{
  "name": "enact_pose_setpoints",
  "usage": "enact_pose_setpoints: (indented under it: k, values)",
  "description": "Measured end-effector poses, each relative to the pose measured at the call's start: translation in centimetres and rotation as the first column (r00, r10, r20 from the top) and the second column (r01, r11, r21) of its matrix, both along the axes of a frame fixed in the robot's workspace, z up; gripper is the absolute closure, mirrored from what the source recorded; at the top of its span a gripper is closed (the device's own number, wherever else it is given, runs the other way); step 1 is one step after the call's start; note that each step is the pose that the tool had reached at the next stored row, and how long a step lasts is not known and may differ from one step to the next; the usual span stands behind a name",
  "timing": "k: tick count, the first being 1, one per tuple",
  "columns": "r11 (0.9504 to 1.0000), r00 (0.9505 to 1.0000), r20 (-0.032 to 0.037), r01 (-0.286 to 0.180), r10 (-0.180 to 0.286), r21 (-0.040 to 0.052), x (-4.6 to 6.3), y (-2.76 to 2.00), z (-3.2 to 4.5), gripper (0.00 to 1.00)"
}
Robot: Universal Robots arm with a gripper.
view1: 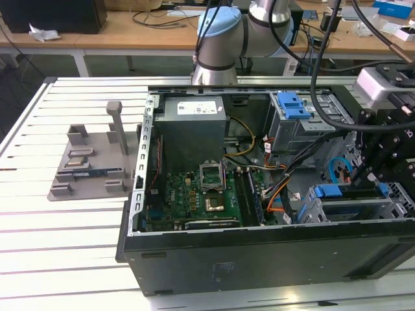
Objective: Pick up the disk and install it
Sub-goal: 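Insert the second disk wire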
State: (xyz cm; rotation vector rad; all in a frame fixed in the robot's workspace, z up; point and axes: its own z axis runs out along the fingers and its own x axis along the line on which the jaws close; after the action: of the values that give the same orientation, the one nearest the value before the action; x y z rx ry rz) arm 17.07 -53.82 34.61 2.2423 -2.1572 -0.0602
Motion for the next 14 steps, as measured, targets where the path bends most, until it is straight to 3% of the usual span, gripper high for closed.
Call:
enact_pose_setpoints:
  k: [2,14]
  values:
    - [1.0,1.0,0.0002,0.0,0.0,0.0051,-0.01,0.0,0.26,0.84]
    - [1.0,1.0,-0.0001,0.0,0.0,0.0092,-0.02,-0.23,0.13,0.84]
